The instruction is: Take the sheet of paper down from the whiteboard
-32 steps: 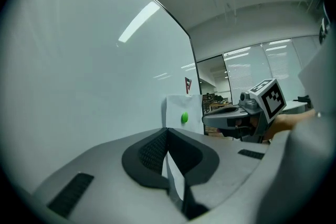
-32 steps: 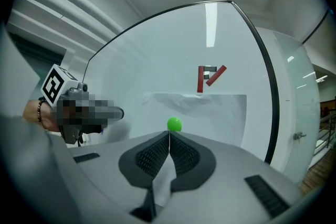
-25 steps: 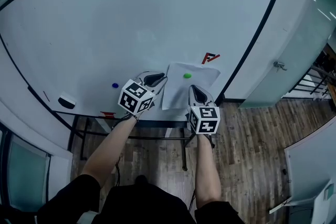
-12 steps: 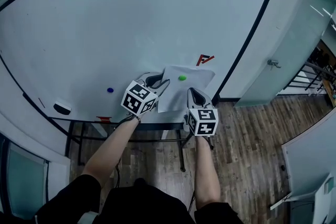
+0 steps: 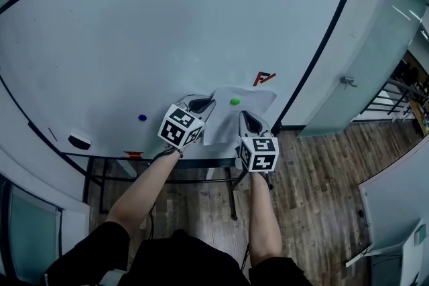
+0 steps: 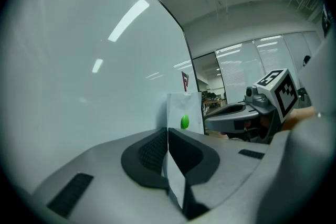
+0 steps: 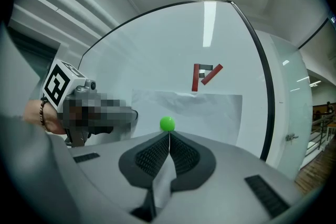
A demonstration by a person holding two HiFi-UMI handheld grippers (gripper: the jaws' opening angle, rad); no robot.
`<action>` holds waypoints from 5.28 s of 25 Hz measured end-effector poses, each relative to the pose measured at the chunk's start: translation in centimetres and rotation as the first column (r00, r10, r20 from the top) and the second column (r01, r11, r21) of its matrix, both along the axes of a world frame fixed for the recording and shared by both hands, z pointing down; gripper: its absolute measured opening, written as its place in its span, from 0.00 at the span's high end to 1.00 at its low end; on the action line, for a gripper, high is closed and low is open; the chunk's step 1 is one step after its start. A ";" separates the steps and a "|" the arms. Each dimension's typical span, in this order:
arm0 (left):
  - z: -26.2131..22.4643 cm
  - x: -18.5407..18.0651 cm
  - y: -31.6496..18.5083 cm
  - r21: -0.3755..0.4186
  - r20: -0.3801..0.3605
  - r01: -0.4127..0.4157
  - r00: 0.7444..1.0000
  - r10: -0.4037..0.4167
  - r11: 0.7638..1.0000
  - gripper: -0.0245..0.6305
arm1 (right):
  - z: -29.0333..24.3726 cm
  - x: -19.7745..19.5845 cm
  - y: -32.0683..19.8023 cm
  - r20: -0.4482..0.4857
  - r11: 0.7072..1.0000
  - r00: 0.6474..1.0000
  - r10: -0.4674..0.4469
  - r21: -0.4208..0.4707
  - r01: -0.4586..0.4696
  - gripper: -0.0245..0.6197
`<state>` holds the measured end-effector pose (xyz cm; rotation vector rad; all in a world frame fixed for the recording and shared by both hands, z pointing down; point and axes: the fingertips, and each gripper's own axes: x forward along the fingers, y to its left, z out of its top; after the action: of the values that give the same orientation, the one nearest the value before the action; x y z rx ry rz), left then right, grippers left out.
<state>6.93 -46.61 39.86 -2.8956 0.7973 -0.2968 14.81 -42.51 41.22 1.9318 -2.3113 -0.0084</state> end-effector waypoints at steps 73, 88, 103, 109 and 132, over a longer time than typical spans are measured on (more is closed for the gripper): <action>0.3 -0.6 -0.3 -0.109 -0.104 0.124 0.985 -0.135 0.986 0.93 | -1.2 -1.6 -3.4 -0.054 0.992 0.995 0.084 0.095 -0.079 0.75; 0.5 -0.6 0.0 -0.141 -0.148 0.197 0.965 -0.218 0.970 0.93 | -1.3 -1.5 -3.4 -0.009 0.997 1.000 0.003 0.080 -0.002 0.75; 0.4 -0.6 0.4 -0.146 -0.155 0.222 0.957 -0.244 0.964 0.93 | -1.0 -1.0 -3.2 -0.021 0.998 1.000 -0.012 0.054 0.013 0.76; 0.6 -0.8 0.5 -0.150 -0.151 0.230 0.956 -0.252 0.962 0.93 | -1.0 -0.5 -3.1 -0.015 0.999 1.000 0.004 0.050 -0.004 0.76; 1.2 -3.3 0.3 -0.177 -0.176 0.280 0.934 -0.310 0.943 0.93 | -1.0 2.1 -2.9 0.005 0.995 0.996 0.085 0.042 -0.085 0.75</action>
<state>3.59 -46.32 41.08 -2.9711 1.3059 -0.0914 16.94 -45.46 40.26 2.0502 -2.2464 -0.0456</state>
